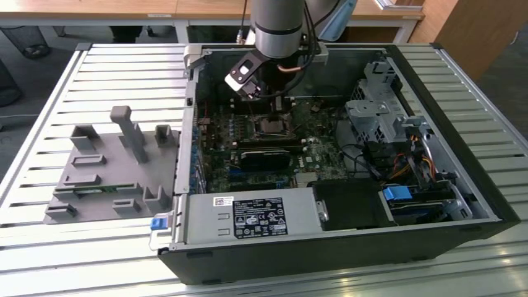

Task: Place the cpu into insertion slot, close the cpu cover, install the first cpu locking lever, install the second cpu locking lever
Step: 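Close the cpu cover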

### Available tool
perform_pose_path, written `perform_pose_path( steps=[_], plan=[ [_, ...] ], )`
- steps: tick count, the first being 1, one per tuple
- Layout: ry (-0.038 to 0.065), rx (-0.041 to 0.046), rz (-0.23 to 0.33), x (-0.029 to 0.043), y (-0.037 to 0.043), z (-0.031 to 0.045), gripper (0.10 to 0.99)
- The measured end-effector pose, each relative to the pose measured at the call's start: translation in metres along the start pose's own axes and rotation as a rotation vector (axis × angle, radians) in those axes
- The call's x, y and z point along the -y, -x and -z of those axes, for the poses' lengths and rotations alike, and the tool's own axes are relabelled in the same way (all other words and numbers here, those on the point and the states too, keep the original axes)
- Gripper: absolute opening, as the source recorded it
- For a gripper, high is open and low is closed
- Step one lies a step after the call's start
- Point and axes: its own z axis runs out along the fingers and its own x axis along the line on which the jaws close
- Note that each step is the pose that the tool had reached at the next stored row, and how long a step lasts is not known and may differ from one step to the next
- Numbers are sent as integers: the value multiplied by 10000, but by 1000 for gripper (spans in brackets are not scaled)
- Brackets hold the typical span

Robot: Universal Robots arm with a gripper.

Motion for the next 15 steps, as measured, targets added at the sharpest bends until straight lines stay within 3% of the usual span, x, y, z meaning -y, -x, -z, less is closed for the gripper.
perform_pose_path(
  steps=[15],
  plan=[
    [0,0,0,-7,-2,147,106]
  ],
)
